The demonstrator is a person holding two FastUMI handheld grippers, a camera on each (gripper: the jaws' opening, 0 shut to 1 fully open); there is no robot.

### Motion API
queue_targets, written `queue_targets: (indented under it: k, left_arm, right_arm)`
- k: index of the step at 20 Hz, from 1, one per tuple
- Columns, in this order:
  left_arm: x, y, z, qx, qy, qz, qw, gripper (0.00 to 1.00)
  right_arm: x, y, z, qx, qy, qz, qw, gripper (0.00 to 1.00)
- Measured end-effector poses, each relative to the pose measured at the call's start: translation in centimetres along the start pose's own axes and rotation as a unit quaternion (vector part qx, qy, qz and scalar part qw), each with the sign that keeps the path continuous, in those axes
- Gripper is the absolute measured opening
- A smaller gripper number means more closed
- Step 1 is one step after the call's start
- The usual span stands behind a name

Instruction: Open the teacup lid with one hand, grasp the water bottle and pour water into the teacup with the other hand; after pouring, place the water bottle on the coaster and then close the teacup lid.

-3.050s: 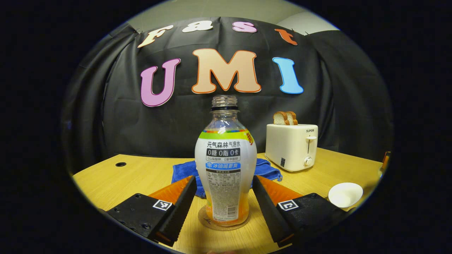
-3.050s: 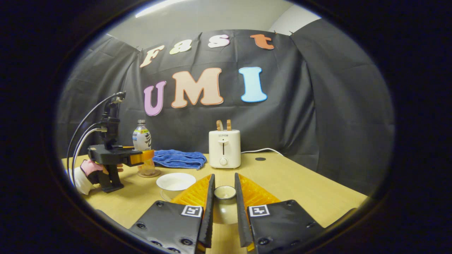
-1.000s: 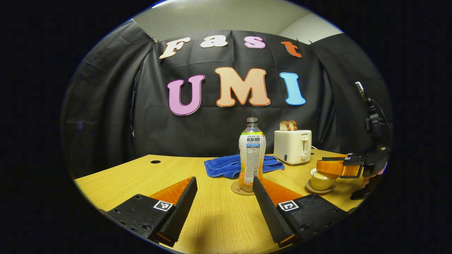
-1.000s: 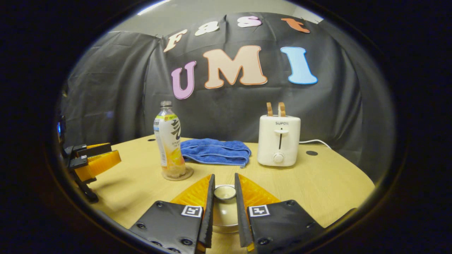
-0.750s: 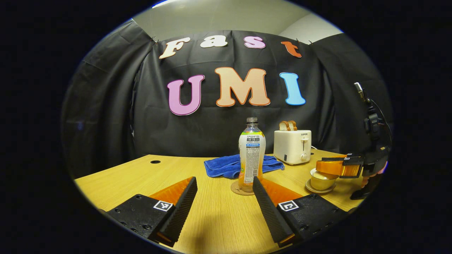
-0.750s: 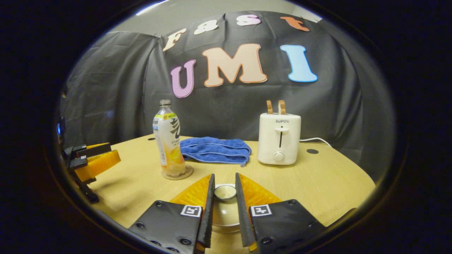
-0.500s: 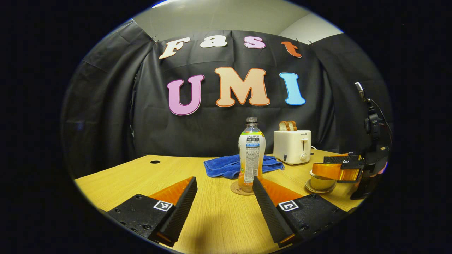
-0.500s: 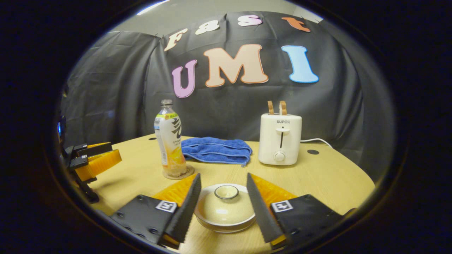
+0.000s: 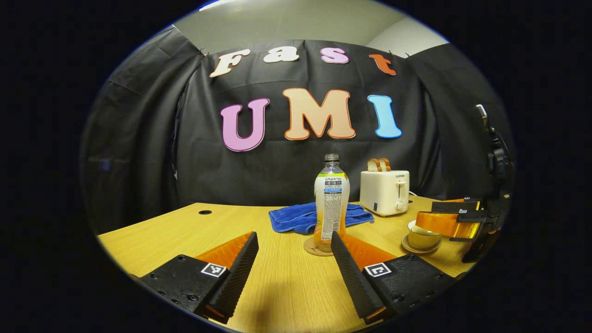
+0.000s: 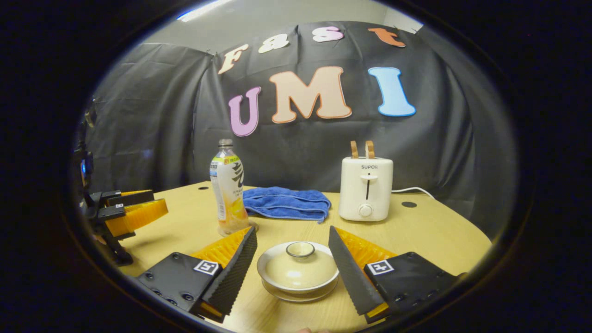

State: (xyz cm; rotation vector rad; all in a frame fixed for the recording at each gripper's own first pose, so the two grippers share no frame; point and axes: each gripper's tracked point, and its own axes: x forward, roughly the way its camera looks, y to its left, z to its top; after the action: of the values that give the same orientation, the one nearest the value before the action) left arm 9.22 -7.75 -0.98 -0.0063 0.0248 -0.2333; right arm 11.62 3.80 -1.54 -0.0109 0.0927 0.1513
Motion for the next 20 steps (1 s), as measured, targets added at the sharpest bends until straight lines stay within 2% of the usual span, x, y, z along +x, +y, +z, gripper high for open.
queue_targets:
  k: [9,20]
  left_arm:
    - [-0.1,0.4,0.0,0.0,0.0,0.011,1.0,0.92]
    - [-0.7,1.5,-0.1,0.001,0.001,0.044,0.999,0.92]
  right_arm:
    - [-3.5,-1.8,1.1,0.004,-0.045,-0.052,0.998,0.98]
    - [-5.6,-3.6,0.9,0.007,-0.046,-0.11,0.993,0.96]
